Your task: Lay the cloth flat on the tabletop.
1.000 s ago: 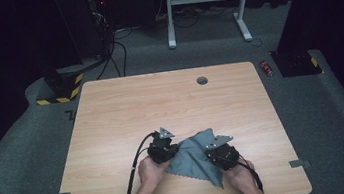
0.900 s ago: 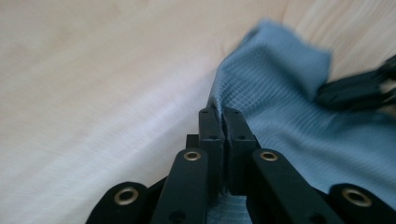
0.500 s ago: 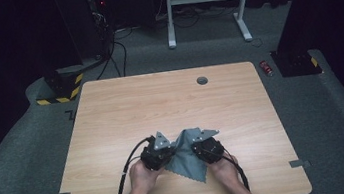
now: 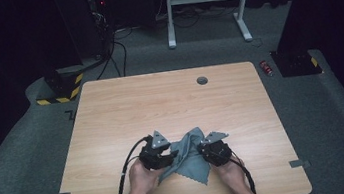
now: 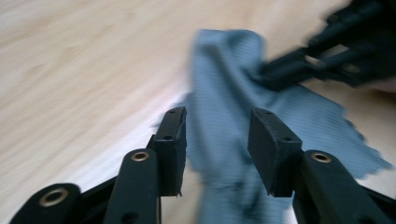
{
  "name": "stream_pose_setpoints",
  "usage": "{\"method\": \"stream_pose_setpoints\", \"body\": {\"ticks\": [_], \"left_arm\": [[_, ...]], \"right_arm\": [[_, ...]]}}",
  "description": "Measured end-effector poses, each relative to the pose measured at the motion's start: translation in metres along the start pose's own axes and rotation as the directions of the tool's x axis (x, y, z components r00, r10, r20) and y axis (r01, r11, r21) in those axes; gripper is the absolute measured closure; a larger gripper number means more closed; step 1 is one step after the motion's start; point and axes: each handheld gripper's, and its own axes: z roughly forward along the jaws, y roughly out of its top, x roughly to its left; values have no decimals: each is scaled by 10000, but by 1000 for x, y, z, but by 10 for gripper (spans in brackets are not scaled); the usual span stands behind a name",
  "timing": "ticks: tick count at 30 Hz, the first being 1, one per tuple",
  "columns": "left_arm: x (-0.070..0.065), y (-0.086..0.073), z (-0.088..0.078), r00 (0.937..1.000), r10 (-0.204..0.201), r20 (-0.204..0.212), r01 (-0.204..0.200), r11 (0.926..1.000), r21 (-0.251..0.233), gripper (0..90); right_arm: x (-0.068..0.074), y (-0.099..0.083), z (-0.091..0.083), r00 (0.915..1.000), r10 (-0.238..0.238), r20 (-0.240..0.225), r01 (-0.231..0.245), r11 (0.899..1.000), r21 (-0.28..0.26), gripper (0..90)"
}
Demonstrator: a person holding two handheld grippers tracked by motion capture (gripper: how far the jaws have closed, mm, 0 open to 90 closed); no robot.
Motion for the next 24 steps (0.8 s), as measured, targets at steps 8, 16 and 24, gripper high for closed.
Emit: {"method": "stream_pose_setpoints", "body": {"ticks": [8, 16, 24], "left_arm": [[19, -2, 35, 9941, -924, -564, 972, 9912, 902, 559], [15, 0, 64, 9930, -472, -1080, 613, 9895, 1311, 565], [3, 7, 67, 9936, 721, -874, -564, 9837, 1708, 895]], "right_arm": [[1, 1, 0, 10000, 18, 66, -19, 10000, 60, 850], [2, 1, 0, 9999, -43, 104, 42, 10000, 79, 850], [1, 1, 0, 9999, 138, 28, -139, 9999, 91, 848]]}}
